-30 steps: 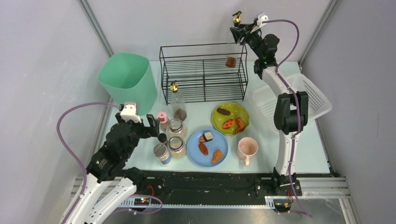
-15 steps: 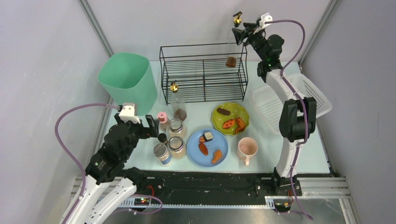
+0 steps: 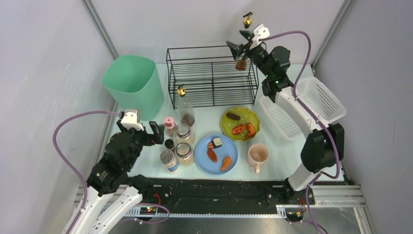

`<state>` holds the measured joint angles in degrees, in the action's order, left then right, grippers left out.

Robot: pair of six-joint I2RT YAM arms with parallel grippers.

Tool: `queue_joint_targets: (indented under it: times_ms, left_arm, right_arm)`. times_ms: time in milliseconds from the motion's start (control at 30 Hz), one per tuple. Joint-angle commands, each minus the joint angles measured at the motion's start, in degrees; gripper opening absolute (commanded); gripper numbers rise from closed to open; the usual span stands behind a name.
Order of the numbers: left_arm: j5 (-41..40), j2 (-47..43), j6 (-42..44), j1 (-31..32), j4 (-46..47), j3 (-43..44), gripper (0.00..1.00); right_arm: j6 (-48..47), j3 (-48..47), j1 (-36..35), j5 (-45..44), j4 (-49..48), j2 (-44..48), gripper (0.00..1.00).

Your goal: Clear the kitchen counter

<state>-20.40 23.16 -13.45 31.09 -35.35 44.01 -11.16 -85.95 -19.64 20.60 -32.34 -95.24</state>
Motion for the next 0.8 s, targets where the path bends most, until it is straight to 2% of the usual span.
queue_joint_targets:
  times_ms: [0,300,467,633,767]
  left_arm:
    - [-1.2,-1.0,0.7,-0.4,0.6,0.1,0.98]
    - [-0.3,-2.0,0.7,-0.3,0.6,0.2,0.98]
    - [-0.7,-4.3,0.5,-0.4,0.6,0.2,0.98]
    - [-1.3,-5.4,0.3,-0.5,0.7,0.1,0.98]
    - [-0.8,-5.1,0.3,-0.7,0.6,0.1,0.98]
  right_arm:
    - [-3.4,2.5,-6.0,-1.2,3.5,5.0,0.68]
    - [-4.2,8.5,-18.5,-10.0,5.4,6.4,0.69]
    - [-1.1,16.2,-21.5,-11.2,2.3,7.8,0.69]
    - [0.1,19.7,-24.7,-11.9,0.6,6.5,0.7]
    - [3.3,20.9,-26.6,-13.7,-4.6,3.3,0.69]
